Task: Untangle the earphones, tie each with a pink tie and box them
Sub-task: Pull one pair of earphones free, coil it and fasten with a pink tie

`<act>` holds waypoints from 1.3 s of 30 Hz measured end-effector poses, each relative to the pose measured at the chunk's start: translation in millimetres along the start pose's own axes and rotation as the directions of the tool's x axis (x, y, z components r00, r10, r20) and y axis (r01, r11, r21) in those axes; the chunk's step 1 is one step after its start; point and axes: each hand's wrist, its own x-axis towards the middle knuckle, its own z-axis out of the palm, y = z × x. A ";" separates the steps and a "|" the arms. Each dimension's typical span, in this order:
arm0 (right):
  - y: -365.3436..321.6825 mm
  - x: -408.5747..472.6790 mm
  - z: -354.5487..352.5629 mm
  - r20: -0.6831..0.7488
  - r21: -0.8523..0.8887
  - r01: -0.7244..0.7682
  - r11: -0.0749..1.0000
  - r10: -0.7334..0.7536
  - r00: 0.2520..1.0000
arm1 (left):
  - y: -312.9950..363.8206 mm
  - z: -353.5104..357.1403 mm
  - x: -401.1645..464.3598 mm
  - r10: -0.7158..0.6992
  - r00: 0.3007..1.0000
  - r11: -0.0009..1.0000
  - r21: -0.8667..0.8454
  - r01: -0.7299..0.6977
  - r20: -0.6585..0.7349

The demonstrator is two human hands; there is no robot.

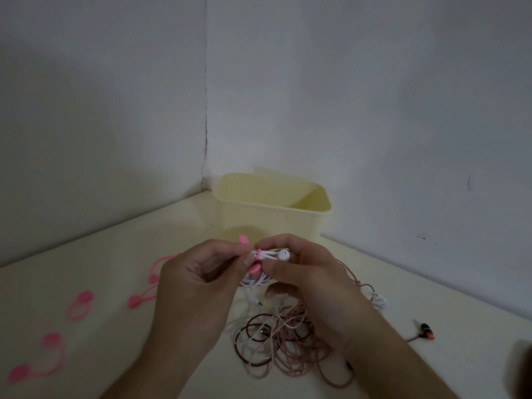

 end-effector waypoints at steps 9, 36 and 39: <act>-12.9 -9.5 10.0 0.022 -0.511 0.250 0.822 -0.279 0.960 | -5.7 -2.4 4.6 -0.123 0.991 0.990 -0.080 0.119 -0.049; -13.3 -10.1 14.9 -0.127 -0.651 0.286 0.703 -0.472 0.872 | -11.2 1.1 -3.3 0.022 0.992 0.994 0.107 -0.036 0.125; -13.0 -10.0 14.9 -0.150 -0.616 0.260 0.743 -0.435 0.888 | -11.3 0.6 -4.3 0.014 0.992 0.991 0.133 -0.031 0.128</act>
